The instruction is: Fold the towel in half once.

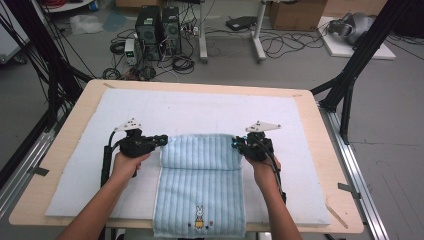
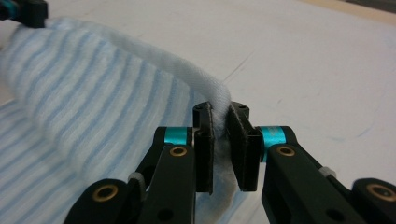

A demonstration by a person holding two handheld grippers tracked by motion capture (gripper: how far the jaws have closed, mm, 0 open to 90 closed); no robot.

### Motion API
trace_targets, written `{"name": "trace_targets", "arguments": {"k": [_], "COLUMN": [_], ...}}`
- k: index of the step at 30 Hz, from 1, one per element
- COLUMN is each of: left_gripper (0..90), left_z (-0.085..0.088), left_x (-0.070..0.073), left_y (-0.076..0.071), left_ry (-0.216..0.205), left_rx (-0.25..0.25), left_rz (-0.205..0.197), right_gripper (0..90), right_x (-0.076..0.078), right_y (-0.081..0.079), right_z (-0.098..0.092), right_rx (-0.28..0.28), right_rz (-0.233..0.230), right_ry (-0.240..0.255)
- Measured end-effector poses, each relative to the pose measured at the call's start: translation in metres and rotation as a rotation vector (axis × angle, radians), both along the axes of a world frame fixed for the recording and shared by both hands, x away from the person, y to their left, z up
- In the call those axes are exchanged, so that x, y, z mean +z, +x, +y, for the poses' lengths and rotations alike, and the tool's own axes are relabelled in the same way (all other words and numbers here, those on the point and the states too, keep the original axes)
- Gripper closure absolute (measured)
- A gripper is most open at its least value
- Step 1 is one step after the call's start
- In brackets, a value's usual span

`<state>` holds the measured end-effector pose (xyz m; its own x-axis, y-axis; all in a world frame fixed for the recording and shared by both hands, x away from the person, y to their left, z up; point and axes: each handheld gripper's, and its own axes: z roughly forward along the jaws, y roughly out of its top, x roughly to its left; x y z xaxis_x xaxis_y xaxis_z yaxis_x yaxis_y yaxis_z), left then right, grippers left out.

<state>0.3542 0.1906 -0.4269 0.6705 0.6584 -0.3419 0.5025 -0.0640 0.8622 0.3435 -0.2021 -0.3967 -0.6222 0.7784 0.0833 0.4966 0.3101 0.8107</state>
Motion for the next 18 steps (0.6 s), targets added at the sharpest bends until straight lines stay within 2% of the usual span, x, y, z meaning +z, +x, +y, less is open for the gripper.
{"name": "trace_targets", "arguments": {"k": [1,3,9,12,18], "left_gripper": [83.3,83.4,83.2,83.1,82.9], "left_z": [-0.001,-0.004,-0.007,-0.009,-0.010], "left_x": [-0.002,-0.006,-0.009,-0.012,-0.017], "left_y": [-0.003,-0.010,-0.026,-0.034,-0.048], "left_ry": [0.011,0.023,0.041,0.076,0.117], "left_rx": [-0.008,-0.031,-0.069,-0.094,-0.131], "left_rz": [0.002,0.020,0.036,0.057,0.079], "right_gripper": [80.7,80.9,81.0,81.0,80.7], "right_x": [-0.002,-0.007,-0.024,-0.029,-0.034], "right_y": [-0.007,-0.015,-0.034,-0.041,-0.057], "right_z": [-0.002,-0.005,-0.013,-0.015,-0.013], "right_rx": [0.002,0.007,0.018,0.035,0.063], "right_rz": [0.008,0.035,0.092,0.125,0.151], "right_ry": [0.021,0.022,0.001,-0.007,-0.041]}}
